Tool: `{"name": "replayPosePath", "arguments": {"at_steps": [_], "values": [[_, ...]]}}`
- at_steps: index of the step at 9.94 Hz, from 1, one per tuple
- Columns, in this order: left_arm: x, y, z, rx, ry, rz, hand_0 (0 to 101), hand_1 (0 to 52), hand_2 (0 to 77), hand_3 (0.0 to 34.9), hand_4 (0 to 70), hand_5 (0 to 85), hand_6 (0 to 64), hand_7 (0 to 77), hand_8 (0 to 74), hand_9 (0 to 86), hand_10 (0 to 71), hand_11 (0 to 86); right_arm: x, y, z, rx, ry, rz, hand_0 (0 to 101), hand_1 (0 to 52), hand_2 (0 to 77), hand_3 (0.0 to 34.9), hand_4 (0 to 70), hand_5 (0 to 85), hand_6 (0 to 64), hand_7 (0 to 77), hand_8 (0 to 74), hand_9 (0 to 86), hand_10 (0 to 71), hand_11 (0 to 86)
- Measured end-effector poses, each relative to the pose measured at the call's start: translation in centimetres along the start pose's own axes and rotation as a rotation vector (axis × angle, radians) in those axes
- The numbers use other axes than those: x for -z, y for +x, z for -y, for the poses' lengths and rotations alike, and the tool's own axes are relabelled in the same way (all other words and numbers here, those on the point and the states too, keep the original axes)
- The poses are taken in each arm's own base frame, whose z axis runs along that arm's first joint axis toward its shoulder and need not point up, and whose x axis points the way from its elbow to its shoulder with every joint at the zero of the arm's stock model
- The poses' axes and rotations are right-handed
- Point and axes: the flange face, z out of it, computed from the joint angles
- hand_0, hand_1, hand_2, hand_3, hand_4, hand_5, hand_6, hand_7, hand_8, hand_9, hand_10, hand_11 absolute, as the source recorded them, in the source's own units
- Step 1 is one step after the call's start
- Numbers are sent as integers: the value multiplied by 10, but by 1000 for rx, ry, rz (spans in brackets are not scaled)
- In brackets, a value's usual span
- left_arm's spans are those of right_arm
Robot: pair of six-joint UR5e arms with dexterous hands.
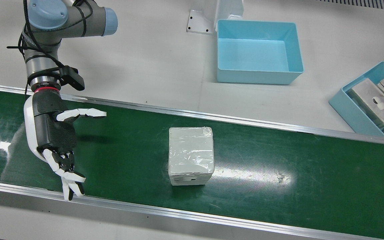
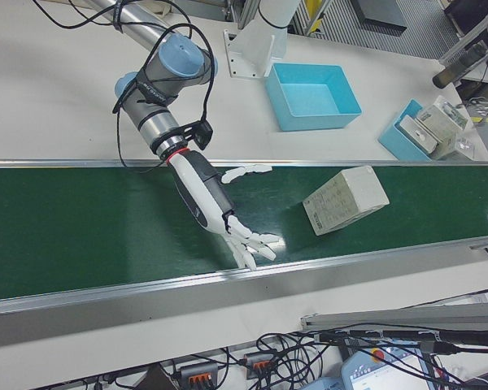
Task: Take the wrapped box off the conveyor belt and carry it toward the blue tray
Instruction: 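Position the right hand in the path of the wrapped white box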
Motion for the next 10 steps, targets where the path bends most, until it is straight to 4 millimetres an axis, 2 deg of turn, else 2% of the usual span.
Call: {"name": "replayPosePath", "arguments": {"at_steps": [10], "values": [[0,0,0,0,0,0,0,0,11,0,0,11,5,5,5,0,5,5,-2,4,4,-2,6,-8,484,175,158,0,120,207,55,49,5,33,0,5]]}}
